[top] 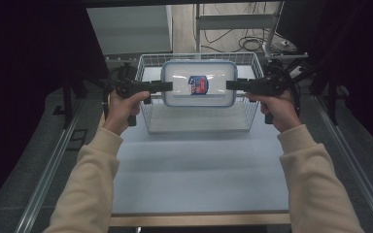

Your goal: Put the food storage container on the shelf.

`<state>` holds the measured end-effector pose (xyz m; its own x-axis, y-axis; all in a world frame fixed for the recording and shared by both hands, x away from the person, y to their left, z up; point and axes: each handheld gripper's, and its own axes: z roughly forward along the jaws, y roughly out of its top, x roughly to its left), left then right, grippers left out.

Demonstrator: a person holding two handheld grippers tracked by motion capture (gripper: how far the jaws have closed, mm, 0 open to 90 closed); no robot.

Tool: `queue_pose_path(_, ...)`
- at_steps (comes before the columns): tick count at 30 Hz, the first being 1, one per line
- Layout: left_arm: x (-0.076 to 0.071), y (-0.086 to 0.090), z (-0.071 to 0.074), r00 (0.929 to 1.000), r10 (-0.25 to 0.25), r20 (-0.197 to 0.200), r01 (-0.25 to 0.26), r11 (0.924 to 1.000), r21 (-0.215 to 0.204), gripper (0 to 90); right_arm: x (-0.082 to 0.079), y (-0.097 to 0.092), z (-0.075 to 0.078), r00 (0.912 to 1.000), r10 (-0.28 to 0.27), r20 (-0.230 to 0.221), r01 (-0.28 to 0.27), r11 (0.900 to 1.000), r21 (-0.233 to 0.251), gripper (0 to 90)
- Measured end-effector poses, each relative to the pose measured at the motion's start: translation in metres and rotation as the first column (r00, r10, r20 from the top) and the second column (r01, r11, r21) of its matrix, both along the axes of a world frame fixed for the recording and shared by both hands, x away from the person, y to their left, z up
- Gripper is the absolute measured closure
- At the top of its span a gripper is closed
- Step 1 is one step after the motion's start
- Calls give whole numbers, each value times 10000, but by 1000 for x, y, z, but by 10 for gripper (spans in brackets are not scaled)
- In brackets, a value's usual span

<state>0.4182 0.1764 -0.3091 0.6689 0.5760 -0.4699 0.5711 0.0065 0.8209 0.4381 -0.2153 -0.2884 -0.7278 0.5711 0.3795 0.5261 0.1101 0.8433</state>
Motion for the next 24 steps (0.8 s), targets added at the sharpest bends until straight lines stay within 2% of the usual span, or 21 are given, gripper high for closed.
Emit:
queue_pose_path(1, 0, 0, 0, 10000, 0, 0, 0, 10000, 0, 492, 0, 0, 0, 10000, 0, 0, 0, 10000, 0, 523)
queue_pose_path(2, 8, 0, 1, 10000, 0, -64, 0, 10000, -27, 493, 7, 0, 3, 10000, -30, -44, 30, 10000, -31, 523)
queue_pose_path(4, 13, 0, 2, 9999, 7, -108, -7, 10000, -51, 492, 12, 0, 4, 10000, -30, -65, 29, 10000, -40, 523)
queue_pose_path(6, 25, -1, 2, 9997, 9, -248, -11, 10000, -67, 492, 25, 0, 6, 9997, -33, -236, 31, 10000, -69, 522)
queue_pose_path(8, 29, 0, 2, 9995, -1, -305, 0, 10000, -38, 492, 29, 0, 6, 9996, -29, -280, 27, 10000, -79, 522)
queue_pose_path(12, 44, 1, -4, 9976, -9, -691, 1, 9999, -126, 491, 46, 1, 4, 9981, -88, -603, 79, 9999, -154, 521)
queue_pose_path(15, 55, 3, -11, 9955, -64, -945, 45, 9998, -207, 490, 55, 3, 2, 9962, -142, -855, 117, 9995, -295, 519)
queue_pose_path(16, 61, 4, -14, 9937, -10, -1119, -34, 9992, -392, 491, 61, 4, -1, 9944, -220, -1036, 184, 9992, -354, 514)
queue_pose_path(20, 67, 4, -13, 9926, 71, -1212, -117, 9992, -370, 492, 68, 5, -3, 9926, -313, -1175, 290, 9994, -212, 512)
queue_pose_path(23, 74, 3, -12, 9891, 125, -1465, -188, 9989, -419, 491, 75, 5, -3, 9899, -378, -1364, 357, 9992, -175, 506)
queue_pose_path(24, 78, 3, -11, 9860, 181, -1659, -263, 9985, -470, 488, 80, 5, -3, 9869, -502, -1533, 493, 9987, -100, 502)
